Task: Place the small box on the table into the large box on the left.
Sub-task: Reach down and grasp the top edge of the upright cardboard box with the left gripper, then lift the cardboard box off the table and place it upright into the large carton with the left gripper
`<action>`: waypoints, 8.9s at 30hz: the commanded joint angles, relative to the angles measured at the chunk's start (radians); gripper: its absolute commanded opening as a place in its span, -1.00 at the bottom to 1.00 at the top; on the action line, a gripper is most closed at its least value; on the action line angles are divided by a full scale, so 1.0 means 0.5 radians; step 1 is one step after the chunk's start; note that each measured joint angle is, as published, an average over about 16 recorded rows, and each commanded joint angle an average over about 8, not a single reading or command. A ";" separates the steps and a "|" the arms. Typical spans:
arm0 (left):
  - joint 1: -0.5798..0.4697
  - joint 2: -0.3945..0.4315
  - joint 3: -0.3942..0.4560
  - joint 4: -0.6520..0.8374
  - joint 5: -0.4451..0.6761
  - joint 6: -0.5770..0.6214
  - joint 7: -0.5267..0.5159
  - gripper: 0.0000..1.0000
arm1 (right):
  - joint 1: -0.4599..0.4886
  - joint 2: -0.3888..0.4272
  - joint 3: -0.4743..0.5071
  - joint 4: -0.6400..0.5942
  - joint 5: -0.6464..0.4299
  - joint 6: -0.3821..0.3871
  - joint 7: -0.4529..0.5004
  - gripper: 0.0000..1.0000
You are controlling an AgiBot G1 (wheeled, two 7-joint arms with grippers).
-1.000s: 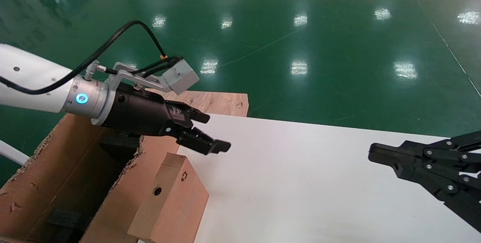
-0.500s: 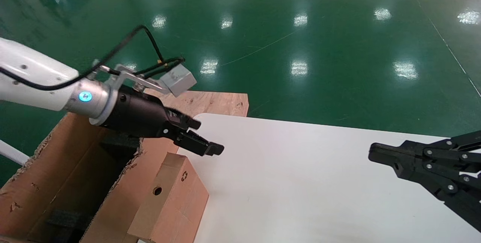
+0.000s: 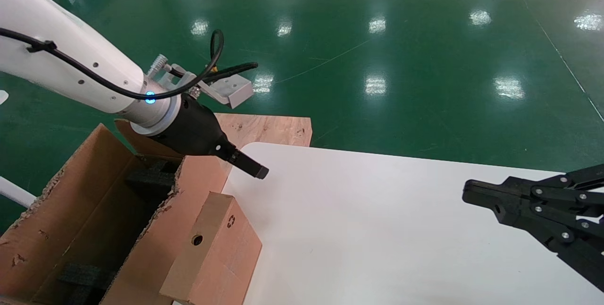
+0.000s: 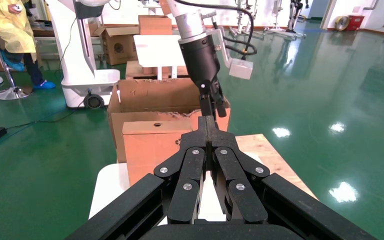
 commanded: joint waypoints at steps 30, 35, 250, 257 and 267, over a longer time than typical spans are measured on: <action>-0.212 -0.034 0.444 0.027 -0.152 -0.025 -0.144 1.00 | 0.001 0.001 -0.003 -0.002 0.002 0.001 -0.002 1.00; -0.314 -0.090 0.515 0.014 -0.233 -0.025 -0.110 1.00 | 0.001 0.001 -0.004 -0.002 0.003 0.001 -0.002 1.00; -0.606 0.264 1.089 2.695 -0.256 -0.727 1.329 -1.00 | 0.006 0.008 -0.022 -0.004 0.015 0.009 -0.012 1.00; -0.640 0.223 1.097 2.700 -0.244 -0.556 1.396 -1.00 | 0.006 0.009 -0.022 -0.004 0.016 0.009 -0.012 1.00; -0.599 0.198 1.107 2.719 -0.230 -0.631 1.389 -1.00 | 0.006 0.009 -0.023 -0.004 0.016 0.009 -0.013 1.00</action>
